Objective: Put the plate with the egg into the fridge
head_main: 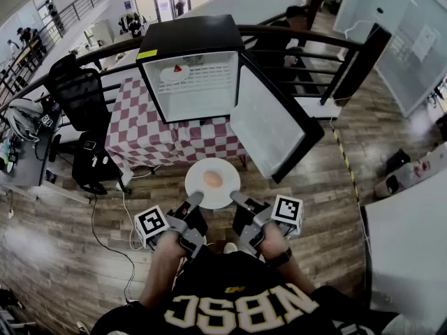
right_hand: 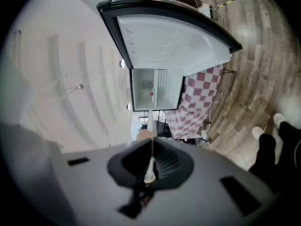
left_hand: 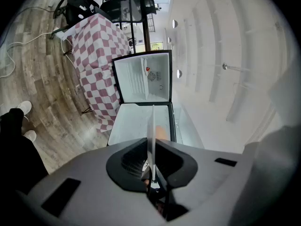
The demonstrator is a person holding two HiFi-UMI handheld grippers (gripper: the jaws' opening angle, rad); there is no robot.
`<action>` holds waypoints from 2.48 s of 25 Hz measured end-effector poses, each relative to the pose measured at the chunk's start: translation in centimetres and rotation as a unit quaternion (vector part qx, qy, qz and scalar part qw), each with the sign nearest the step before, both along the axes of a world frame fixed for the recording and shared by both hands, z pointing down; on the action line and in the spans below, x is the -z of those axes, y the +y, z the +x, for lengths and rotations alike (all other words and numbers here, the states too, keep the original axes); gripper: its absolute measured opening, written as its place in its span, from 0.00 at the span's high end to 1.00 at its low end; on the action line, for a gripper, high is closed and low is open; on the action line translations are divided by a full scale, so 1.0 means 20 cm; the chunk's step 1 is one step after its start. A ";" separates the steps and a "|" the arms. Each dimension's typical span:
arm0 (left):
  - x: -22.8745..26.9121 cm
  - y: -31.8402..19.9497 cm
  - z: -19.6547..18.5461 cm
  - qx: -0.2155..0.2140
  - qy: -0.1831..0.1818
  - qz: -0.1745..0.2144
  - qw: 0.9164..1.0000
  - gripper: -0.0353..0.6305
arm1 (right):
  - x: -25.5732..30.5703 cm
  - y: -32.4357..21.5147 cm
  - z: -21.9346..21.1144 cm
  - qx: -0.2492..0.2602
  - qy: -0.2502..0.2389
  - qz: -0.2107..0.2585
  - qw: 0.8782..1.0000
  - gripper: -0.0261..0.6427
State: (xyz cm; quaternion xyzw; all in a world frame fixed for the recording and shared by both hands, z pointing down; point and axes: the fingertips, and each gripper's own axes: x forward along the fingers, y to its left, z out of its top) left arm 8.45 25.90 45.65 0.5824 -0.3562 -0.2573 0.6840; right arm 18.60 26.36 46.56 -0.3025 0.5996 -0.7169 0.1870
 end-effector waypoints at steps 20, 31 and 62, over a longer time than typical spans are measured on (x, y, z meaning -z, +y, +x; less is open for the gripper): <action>0.05 0.20 -0.04 -0.014 0.018 0.022 1.000 0.88 | 0.03 0.17 -0.06 0.053 -0.040 -0.003 0.998 0.92; -0.02 -0.17 -0.20 -0.065 0.018 0.021 0.998 0.88 | -0.04 -0.15 -0.21 0.013 -0.011 0.015 1.000 0.92; -0.42 -1.46 -0.73 -0.099 -0.014 0.012 0.995 0.90 | -0.33 -1.39 -0.73 -0.083 0.126 0.050 0.987 0.92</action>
